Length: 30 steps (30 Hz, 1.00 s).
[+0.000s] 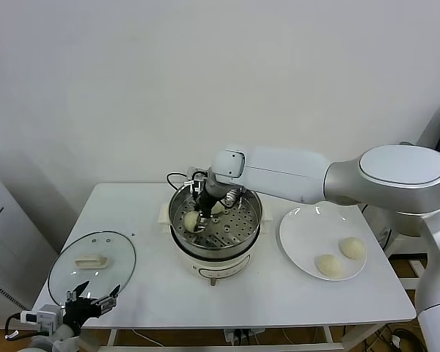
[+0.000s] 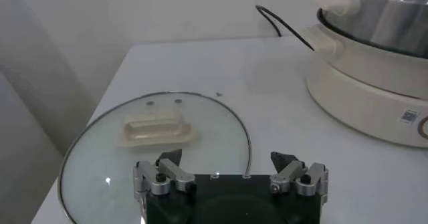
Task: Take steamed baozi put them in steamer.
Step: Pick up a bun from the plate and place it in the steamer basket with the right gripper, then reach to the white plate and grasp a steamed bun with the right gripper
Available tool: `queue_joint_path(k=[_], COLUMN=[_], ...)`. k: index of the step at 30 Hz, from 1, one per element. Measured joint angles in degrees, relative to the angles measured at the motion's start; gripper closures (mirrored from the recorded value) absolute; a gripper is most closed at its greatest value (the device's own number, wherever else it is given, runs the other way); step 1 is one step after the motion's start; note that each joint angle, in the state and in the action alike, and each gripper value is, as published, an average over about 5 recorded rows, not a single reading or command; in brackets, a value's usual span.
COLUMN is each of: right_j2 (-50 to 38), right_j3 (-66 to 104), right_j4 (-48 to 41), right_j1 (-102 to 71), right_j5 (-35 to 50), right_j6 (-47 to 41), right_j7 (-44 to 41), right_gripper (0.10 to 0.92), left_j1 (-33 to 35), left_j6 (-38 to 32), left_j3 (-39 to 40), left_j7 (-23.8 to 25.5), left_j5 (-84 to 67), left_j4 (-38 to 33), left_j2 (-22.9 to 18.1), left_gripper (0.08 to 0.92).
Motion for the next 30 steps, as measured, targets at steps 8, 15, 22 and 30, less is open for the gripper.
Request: queue_joint_path(k=[8,15,22,30], right_j2=[-1.93,-8.25,-18.03,-28.77], right_j3=[0.08,-2.68,-7.34,-10.17], right_j4=[0.98,4.01,8.49,10.75], right_j1=[2.68,10.02,16.30,17.90], right_j5=[-0.44,-1.21,-4.56,-11.13], right_j6=[1.25,3.97,7.45,11.91], right_j7=[-3.26,-10.34,-16.97,-22.03], right_gripper=[0.203,0.203,0.203,0.203], left_j1=[0.12,0.33,0.60,0.70], left_j6=[-0.08,-0.11,0.06,0.17], left_j3=[0.06,-0.01,-0.12,0.11], left_j7=[0.01,0.01,0.00,-0.03], left_j5=[0.00,0.00,0.02,0.49], left_j4=[0.02,-0.30,-0.99,-1.44], left_j2=[-0.28,-0.36,-0.58,-1.33], left_gripper=[0.177,0.177,0.177,0.177])
